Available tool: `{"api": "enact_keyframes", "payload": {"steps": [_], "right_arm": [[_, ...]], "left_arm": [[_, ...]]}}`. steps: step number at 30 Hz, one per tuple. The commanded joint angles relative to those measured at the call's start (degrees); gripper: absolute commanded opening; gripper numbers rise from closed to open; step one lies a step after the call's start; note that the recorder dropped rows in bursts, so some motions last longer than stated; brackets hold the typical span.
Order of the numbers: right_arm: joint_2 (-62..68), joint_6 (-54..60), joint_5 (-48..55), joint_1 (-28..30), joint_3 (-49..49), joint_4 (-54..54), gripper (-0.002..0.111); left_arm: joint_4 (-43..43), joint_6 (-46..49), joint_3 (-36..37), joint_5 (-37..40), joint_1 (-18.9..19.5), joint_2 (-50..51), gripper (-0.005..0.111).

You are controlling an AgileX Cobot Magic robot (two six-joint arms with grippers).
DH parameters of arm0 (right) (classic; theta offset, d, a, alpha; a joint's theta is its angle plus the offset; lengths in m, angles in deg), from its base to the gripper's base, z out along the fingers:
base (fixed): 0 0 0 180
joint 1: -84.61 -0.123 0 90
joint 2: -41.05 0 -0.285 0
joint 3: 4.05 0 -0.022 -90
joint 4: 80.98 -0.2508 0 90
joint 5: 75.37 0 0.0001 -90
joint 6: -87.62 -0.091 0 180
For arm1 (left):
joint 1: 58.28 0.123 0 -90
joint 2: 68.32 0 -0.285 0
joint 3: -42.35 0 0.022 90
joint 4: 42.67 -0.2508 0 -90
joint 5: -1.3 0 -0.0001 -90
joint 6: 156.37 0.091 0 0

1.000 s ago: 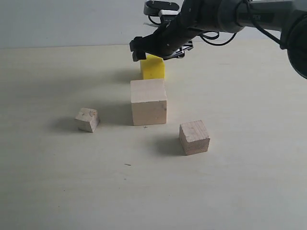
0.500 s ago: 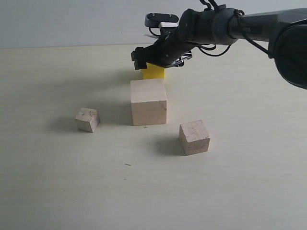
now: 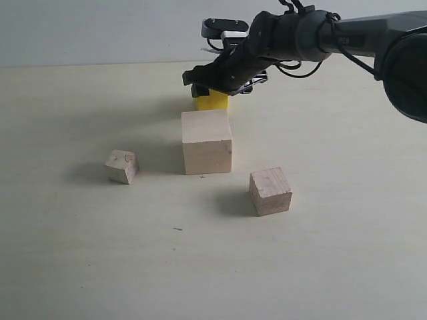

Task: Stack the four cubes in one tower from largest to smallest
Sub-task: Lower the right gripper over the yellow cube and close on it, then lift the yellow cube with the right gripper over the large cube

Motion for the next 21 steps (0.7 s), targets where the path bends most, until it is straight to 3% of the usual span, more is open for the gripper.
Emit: {"api": "enact_keyframes", "payload": {"steps": [1, 7, 12, 16, 19, 21], "right_arm": [[-1.6, 0.0, 2.3, 0.0, -0.4, -0.2, 0.000], [-7.1, -0.7, 8.6, 0.0, -0.4, 7.0, 0.000], [-13.5, -12.7, 16.5, 0.2, 0.5, 17.8, 0.000], [-22.5, -15.1, 10.2, 0.1, 12.4, 11.6, 0.000], [-33.6, -14.9, -4.0, 0.1, 28.8, 5.7, 0.000], [-40.4, -14.8, -6.8, -0.6, 35.0, 2.9, 0.000]], "left_arm": [[0.6, -0.3, 0.1, -0.3, 0.2, -0.3, 0.003], [0.6, -0.3, 0.1, -0.4, 0.2, -0.3, 0.003], [0.6, -0.3, 0.1, -0.5, 0.2, -0.3, 0.003], [0.6, -0.3, 0.1, -0.5, 0.2, -0.3, 0.003], [0.6, -0.3, 0.1, -0.7, 0.2, -0.3, 0.003], [0.7, -0.3, 0.1, -1.8, 0.2, -0.3, 0.003]]}}
